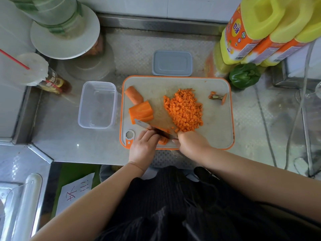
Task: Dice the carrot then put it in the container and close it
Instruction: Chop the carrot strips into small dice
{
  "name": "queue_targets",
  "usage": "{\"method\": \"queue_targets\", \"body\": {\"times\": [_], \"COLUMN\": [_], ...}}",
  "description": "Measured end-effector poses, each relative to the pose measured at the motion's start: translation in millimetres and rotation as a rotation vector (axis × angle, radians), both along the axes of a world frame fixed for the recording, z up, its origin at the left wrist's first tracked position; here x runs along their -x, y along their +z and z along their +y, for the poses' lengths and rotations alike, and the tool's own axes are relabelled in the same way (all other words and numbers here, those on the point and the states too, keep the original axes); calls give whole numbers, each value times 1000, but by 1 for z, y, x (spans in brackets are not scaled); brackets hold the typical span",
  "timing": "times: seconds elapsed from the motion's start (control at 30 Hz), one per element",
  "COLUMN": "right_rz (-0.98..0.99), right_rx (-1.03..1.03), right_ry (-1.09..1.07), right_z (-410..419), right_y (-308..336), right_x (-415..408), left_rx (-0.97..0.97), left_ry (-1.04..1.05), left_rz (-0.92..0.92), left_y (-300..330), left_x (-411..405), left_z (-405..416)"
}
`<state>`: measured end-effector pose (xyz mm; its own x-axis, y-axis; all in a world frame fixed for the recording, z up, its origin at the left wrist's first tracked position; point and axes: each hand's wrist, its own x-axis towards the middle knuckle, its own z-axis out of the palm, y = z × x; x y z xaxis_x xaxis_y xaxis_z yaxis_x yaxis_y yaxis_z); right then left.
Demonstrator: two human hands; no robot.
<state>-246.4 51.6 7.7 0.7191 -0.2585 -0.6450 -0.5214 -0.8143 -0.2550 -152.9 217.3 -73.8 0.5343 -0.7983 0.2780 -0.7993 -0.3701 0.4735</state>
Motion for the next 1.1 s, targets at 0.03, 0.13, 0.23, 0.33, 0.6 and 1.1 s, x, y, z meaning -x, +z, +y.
{"method": "queue_targets", "body": {"times": [0.03, 0.13, 0.23, 0.33, 0.6, 1.1], "right_rz": [10, 23, -32, -90, -26, 82], "right_rx": [-25, -72, -30, 32, 54, 71], "right_ry": [-11, -32, -40, -19, 21, 15], "right_z": [-4, -13, -9, -3, 3, 9], "right_y": [0, 2, 7, 17, 23, 15], "right_x": [-2, -5, -2, 1, 6, -2], "left_rx": [-10, -20, -14, 2, 21, 83], "left_ry": [-6, -19, -19, -24, -4, 5], "left_rz": [1, 1, -3, -14, -23, -9], "left_y": [0, 2, 4, 5, 3, -1], "left_x": [0, -1, -2, -3, -2, -1], "left_z": [1, 2, 3, 2, 3, 4]}}
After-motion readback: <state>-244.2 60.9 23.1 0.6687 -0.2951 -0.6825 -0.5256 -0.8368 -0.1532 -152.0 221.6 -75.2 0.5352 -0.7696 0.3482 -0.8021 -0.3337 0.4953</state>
